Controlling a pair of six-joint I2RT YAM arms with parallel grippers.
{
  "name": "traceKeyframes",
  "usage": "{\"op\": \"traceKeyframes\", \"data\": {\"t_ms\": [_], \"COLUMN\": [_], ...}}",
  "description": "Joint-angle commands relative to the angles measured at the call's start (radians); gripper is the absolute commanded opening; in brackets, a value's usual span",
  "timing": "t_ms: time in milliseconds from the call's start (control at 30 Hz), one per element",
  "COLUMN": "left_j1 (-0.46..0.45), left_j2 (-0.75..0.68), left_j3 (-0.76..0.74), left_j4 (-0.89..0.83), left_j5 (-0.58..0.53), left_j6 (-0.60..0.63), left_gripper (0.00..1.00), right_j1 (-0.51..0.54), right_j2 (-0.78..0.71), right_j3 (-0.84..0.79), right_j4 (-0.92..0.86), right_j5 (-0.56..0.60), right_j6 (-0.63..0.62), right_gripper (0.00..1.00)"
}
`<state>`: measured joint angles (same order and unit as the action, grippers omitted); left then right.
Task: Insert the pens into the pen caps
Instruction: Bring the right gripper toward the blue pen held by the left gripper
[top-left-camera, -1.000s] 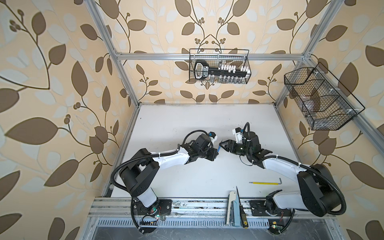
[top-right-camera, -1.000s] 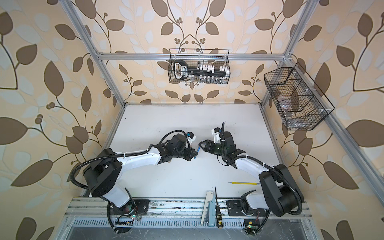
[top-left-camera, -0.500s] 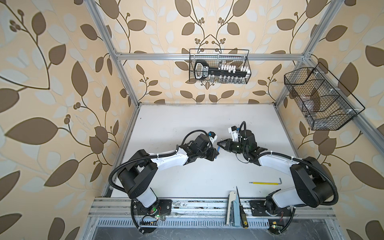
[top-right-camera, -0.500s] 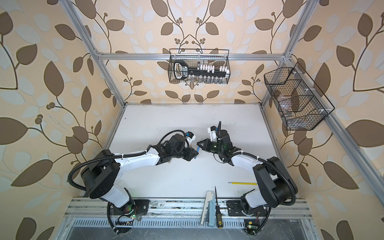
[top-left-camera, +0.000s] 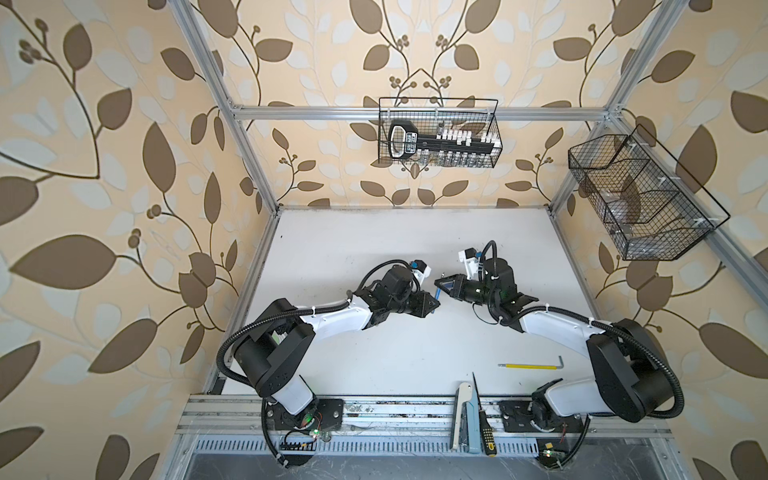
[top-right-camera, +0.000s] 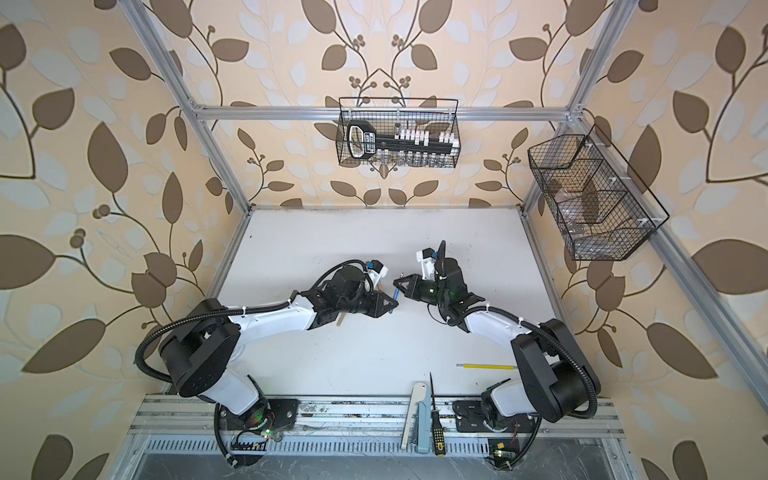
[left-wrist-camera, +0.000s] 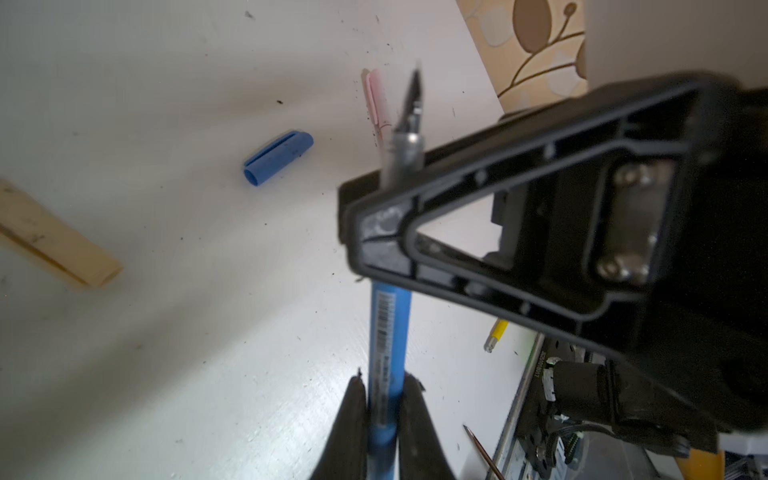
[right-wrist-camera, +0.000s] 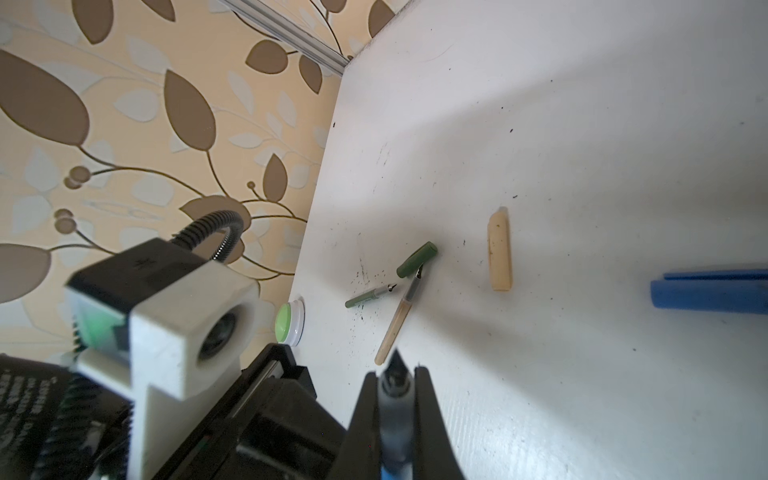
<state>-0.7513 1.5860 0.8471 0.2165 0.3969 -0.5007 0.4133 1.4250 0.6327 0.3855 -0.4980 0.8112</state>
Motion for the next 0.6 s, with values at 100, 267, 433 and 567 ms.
{"op": "traceKeyframes", "data": {"t_ms": [100,267,433,567], "left_j1": [0.005,0.006,0.006,0.006], "left_j2": [-0.001,-0.004,-0.017,-0.020], "left_j3": [0.016,0.020,0.008,0.000], "left_j4": [0.056,0.070,0.067,0.067], "left_j5": [0.053,0.073,0.066,0.059], "left_j6": [-0.005,-0.011,-0.012,-0.010], "left_gripper": [0.04,0.24,0.28,0.21], "right_j1": [0.010,0.013,0.016,0.024], "right_j2": [-0.016,-0.015,-0.006,-0.006], "right_j3": [-0.011,-0.006,-0.011,-0.014], "right_j4": [0.038,0.060,0.087,0.093], "right_j5": [0.010,0.007,0.001,0.002], "right_j6": [0.018,0.031,0.040,0.045], "right_gripper": [0.00,0.00,0.00,0.00]}}
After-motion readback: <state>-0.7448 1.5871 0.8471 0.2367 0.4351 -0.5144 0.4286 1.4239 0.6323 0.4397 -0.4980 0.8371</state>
